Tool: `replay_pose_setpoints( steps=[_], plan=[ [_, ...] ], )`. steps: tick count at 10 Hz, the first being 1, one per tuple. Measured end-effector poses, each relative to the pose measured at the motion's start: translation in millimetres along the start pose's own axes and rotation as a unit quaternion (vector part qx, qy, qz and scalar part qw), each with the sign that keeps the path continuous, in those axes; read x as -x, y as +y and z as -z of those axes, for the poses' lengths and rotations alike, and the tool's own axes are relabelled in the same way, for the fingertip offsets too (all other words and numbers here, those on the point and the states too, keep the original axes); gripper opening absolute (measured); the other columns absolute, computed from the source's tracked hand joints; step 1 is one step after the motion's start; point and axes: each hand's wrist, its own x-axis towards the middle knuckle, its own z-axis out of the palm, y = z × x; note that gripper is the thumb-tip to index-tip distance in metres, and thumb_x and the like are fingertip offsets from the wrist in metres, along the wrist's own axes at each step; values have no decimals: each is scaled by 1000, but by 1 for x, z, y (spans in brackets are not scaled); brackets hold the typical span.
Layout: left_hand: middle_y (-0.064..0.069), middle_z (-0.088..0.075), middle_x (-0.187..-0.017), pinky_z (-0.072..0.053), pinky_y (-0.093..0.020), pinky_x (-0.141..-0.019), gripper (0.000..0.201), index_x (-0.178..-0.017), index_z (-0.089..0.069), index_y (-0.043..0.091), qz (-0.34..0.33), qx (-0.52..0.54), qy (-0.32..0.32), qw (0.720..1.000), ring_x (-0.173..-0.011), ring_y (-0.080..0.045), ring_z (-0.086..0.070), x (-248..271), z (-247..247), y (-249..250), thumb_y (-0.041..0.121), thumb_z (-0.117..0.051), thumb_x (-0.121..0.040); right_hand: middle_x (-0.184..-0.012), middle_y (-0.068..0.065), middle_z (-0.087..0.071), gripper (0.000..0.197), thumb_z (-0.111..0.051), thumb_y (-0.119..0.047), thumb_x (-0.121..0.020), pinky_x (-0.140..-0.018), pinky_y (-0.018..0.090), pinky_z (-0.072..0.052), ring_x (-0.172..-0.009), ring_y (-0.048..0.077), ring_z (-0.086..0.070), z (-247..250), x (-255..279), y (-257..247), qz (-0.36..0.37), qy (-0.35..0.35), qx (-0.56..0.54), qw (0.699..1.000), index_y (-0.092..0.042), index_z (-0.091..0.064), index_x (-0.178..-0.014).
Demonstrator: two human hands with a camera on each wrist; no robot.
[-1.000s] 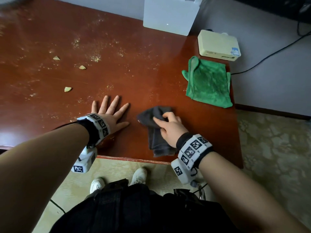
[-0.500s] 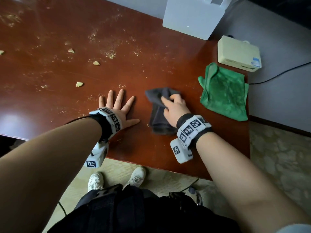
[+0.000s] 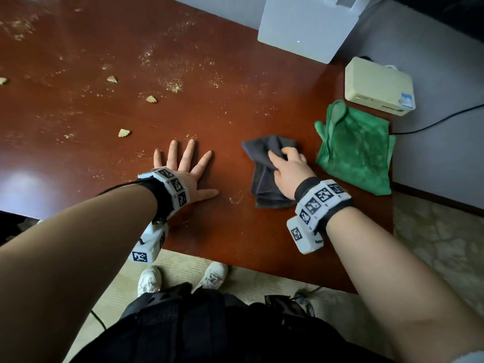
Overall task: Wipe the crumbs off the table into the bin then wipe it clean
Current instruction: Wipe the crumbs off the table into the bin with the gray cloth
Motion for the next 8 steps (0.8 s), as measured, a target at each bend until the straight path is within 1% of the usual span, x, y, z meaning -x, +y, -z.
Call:
replay_pose_setpoints(
  steps=[1,2,3,4,5,6,7,8],
  plan=[
    [1,34,-150,7,-59,-111,91,-140,25,43,-2,0,2,1000,-139,-34,26,0,-1,0,82,-27,-76,-149,10,-22,54,-34,-10,-96,-106,37,-29,-130,34,-26,8,-7,13,-74,23,-16,997,-24,-23,-147],
    [1,34,-150,8,-59,-111,91,-140,25,43,0,5,3,1000,-139,-33,26,2,-1,1,81,-27,-77,-150,16,-15,60,-38,-14,-96,-111,37,-24,-134,34,-22,17,-16,19,-196,24,0,980,-19,-12,-150],
    [1,34,-150,8,-58,-112,91,-141,24,43,-2,4,6,1000,-139,-33,26,2,0,0,81,-28,-77,-149,19,-15,63,-38,-17,-95,-110,35,-25,-134,34,-24,17,-11,9,-205,3,15,979,-15,-8,-150],
    [2,34,-150,8,-58,-112,91,-140,25,43,0,3,1,1000,-139,-33,26,2,0,0,81,-27,-77,-146,16,-20,58,-38,-16,-95,-106,36,-30,-130,34,-29,1,13,-3,-125,4,17,992,-19,-17,-149],
    [1,34,-150,8,-59,-112,90,-140,24,43,-1,1,4,1000,-139,-33,26,2,0,1,82,-27,-76,-143,11,-27,50,-41,-16,-94,-106,34,-32,-127,31,-36,-1,27,3,-15,-14,-39,999,-21,-35,-143],
    [1,34,-150,8,-59,-111,91,-140,25,43,-2,4,5,1000,-139,-33,26,2,0,1,82,-27,-76,-142,11,-30,48,-41,-11,-93,-106,34,-31,-126,33,-35,12,14,24,-60,66,-98,991,-21,-41,-140],
    [1,34,-150,8,-59,-111,91,-140,25,43,-2,4,5,1000,-139,-33,26,1,0,0,82,-27,-76,-147,12,-21,54,-38,-13,-96,-107,36,-28,-128,35,-28,7,6,27,-162,65,-29,984,-22,-26,-147],
    [1,34,-150,8,-59,-111,91,-140,25,43,-2,1,5,1000,-139,-33,26,1,0,0,82,-27,-76,-146,11,-18,60,-39,-11,-94,-104,36,-30,-127,34,-26,-7,16,4,-112,28,0,993,-25,-18,-148]
  ],
)
